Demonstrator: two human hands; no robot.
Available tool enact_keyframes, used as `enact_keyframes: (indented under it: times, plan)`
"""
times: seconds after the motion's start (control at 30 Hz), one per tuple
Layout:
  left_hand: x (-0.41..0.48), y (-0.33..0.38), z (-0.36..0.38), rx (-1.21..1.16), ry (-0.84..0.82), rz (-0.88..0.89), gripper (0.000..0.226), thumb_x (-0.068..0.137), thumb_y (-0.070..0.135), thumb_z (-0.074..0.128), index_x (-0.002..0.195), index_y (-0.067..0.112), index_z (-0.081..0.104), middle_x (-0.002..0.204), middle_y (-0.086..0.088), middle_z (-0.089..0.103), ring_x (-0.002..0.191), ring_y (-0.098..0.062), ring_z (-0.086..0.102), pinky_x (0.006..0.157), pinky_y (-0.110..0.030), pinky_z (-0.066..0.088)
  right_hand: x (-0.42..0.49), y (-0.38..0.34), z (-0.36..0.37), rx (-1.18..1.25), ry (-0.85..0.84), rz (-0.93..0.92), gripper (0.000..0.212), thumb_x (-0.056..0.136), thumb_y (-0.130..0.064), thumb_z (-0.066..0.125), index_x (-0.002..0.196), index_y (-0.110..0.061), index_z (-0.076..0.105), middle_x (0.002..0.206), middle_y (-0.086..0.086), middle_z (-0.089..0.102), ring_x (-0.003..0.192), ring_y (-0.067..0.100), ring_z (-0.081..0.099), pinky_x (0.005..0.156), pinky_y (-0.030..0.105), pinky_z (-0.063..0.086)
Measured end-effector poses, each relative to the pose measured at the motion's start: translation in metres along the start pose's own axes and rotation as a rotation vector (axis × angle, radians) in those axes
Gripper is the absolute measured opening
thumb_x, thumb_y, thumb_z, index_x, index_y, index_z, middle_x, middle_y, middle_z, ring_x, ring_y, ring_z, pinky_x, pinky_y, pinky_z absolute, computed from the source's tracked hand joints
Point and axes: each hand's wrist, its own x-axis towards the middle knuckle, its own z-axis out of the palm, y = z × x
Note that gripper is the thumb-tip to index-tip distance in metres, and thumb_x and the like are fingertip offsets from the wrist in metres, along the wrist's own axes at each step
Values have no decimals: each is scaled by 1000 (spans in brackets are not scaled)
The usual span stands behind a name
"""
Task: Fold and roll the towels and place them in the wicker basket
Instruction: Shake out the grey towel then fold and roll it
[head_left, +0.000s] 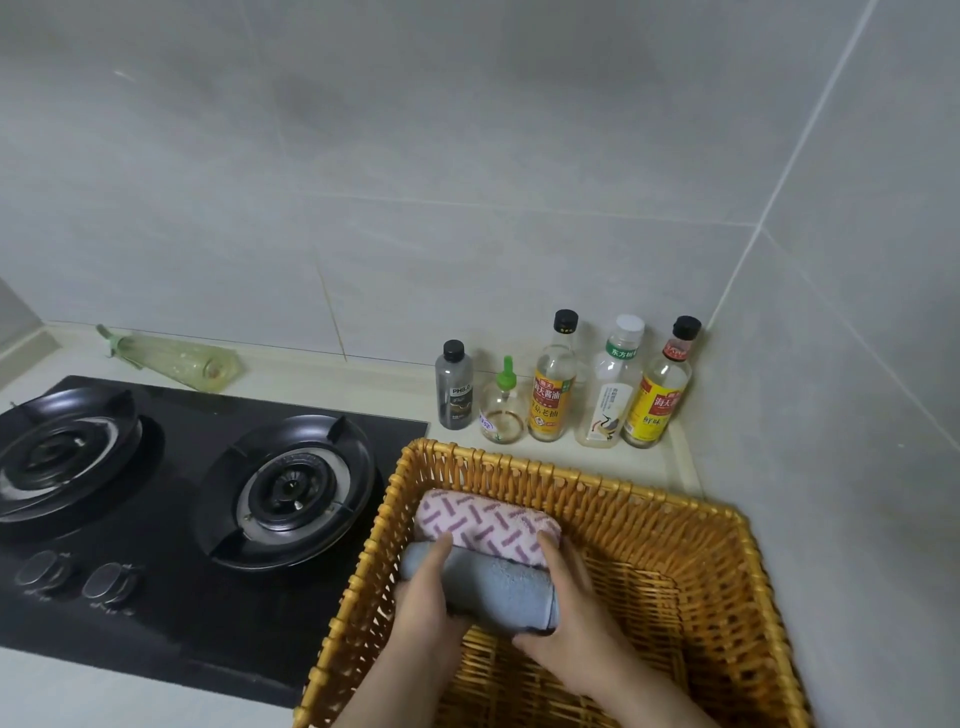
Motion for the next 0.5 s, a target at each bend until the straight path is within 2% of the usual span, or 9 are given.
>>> enact_keyframes:
  times: [0.07, 0.1, 0.2, 0.33, 0.5]
  plan:
    - [3, -2, -3, -69, -49, -9, 55, 88, 29, 65, 136, 14, 44, 128, -17, 51, 114, -35, 51, 102, -58, 41, 4, 1, 2, -6, 48, -17, 120, 74, -33, 82, 151, -44, -9, 159, -17, -9, 149, 12, 8, 116, 26, 19]
    - [6, -3, -6, -91, -59, -17, 48, 91, 28, 61, 134, 14, 46, 123, -17, 52, 111, -35, 51, 102, -60, 40, 5, 1, 3, 1, 74, -12, 120, 74, -31, 82, 152, -42, -8, 159, -15, -1, 148, 12, 13, 116, 27, 23]
    - [8, -2, -9, -149, -48, -68, 50, 93, 27, 58, 139, 15, 42, 132, -20, 50, 123, -40, 47, 102, -61, 38, 4, 2, 4, 67, 96, 36, 124, 70, -30, 84, 152, -42, -8, 157, -13, 15, 143, 12, 25, 114, 32, 33]
    - [12, -1, -11, -208, -35, -131, 58, 94, 27, 55, 146, 10, 35, 138, -22, 48, 125, -41, 47, 105, -60, 36, 0, 14, 1, 304, 67, 184, 129, 59, -37, 88, 152, -43, -1, 155, -14, 31, 139, 11, 36, 114, 43, 36]
    - [16, -1, -12, -225, -46, -138, 55, 98, 21, 48, 148, 7, 31, 143, -23, 44, 131, -41, 42, 109, -62, 31, -1, 16, 2, 431, 92, 246, 108, 68, -20, 87, 153, -33, 20, 147, -2, 45, 116, 10, 56, 104, 39, 48]
